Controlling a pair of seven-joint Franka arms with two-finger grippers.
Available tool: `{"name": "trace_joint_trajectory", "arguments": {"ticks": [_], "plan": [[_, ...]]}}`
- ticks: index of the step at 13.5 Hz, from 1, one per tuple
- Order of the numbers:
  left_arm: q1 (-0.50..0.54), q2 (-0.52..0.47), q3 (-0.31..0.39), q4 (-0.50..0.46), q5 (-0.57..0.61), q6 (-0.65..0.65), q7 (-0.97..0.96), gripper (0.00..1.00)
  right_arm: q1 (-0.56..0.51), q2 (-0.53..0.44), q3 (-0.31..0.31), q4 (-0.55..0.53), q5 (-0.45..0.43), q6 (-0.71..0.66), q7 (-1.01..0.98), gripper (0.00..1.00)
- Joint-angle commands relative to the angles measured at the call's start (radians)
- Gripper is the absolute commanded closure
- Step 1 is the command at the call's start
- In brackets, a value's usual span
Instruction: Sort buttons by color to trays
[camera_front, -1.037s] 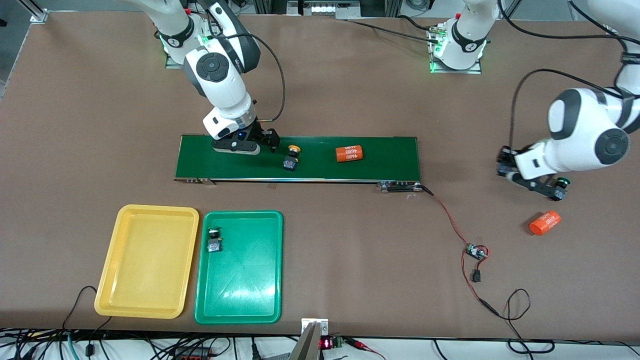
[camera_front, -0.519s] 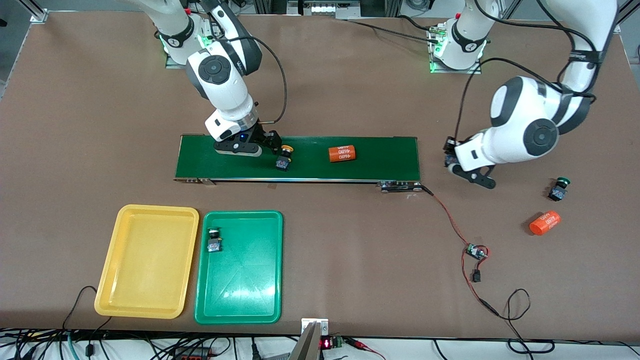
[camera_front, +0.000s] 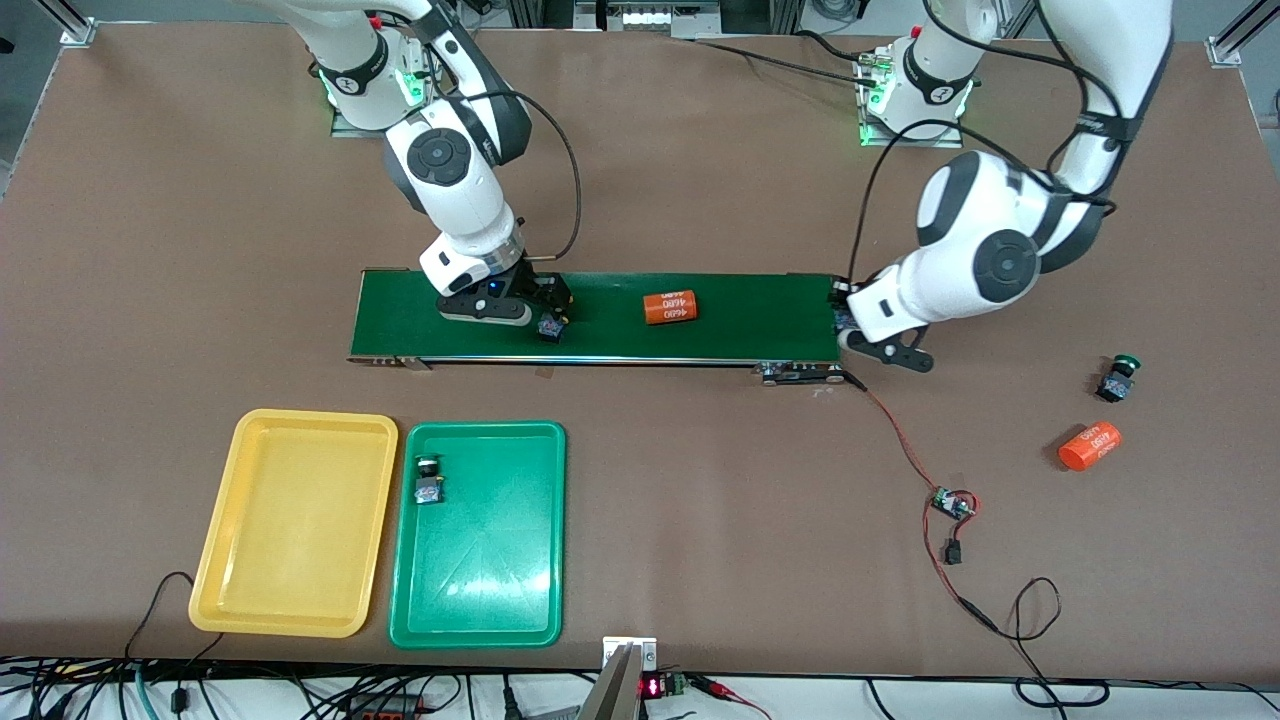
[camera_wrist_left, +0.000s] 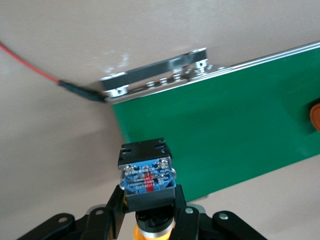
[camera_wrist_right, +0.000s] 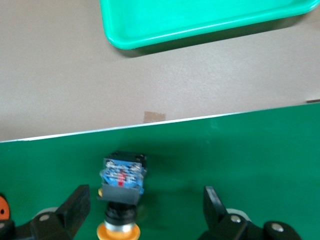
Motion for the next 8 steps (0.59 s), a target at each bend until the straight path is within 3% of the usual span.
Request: {"name": "trace_joint_trajectory", "arguments": {"ticks": [1,3,5,6,8], "plan": [[-0.063,0.043,0.013,0.021,-0.021,0.053,-0.076,1.0,0.008,0.076,-0.006,0.049,-0.004,0.053,0.014,0.0],[-0.098,0.06,0.013,0.021,-0.021,0.085,-0.122,1.0,0.011,0.081,-0.006,0.049,-0.005,0.061,0.014,0.04],[-0.115,0.083,0.015,0.016,-0.021,0.114,-0.126,0.99,0.008,0.081,-0.006,0.051,-0.011,0.061,0.012,0.2],[-0.117,0.092,0.015,0.013,-0.021,0.118,-0.127,0.98,0.008,0.081,-0.007,0.049,-0.014,0.061,0.009,0.34],[-0.126,0.093,0.015,0.003,-0.02,0.118,-0.136,0.97,0.007,0.081,-0.007,0.051,-0.014,0.061,0.003,0.74]]}}
